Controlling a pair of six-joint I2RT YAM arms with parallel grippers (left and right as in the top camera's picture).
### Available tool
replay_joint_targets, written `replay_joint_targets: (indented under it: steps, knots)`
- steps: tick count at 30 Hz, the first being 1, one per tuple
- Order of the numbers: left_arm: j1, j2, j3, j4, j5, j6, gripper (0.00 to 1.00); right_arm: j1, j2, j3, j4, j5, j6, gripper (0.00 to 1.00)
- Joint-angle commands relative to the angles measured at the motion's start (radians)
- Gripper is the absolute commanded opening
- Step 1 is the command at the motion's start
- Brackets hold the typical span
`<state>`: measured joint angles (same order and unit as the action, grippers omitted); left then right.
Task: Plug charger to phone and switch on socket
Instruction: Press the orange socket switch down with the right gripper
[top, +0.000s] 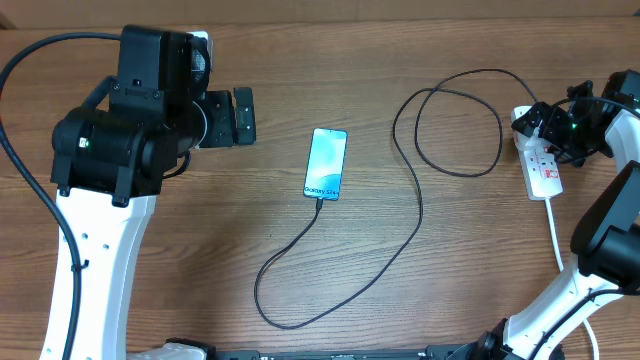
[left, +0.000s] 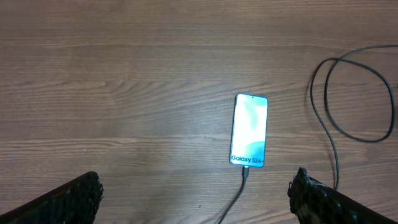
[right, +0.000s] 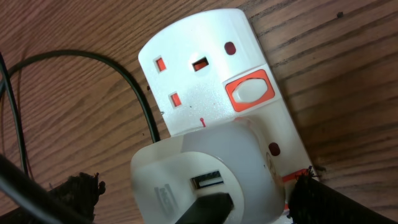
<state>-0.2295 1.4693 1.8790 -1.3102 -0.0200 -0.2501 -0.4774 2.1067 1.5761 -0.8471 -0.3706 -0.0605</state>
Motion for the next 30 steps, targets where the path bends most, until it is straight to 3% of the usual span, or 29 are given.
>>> replay_joint_targets:
  steps: [1,30]
  knots:
    - [-0.006,0.006,0.004,0.001,-0.013,0.026,0.99,0.013,0.0,-0.02,-0.014,-0.073,0.01,1.0]
    - [-0.006,0.006,0.004,0.001,-0.013,0.026,0.99,0.013,0.0,-0.02,-0.035,-0.106,0.006,1.0]
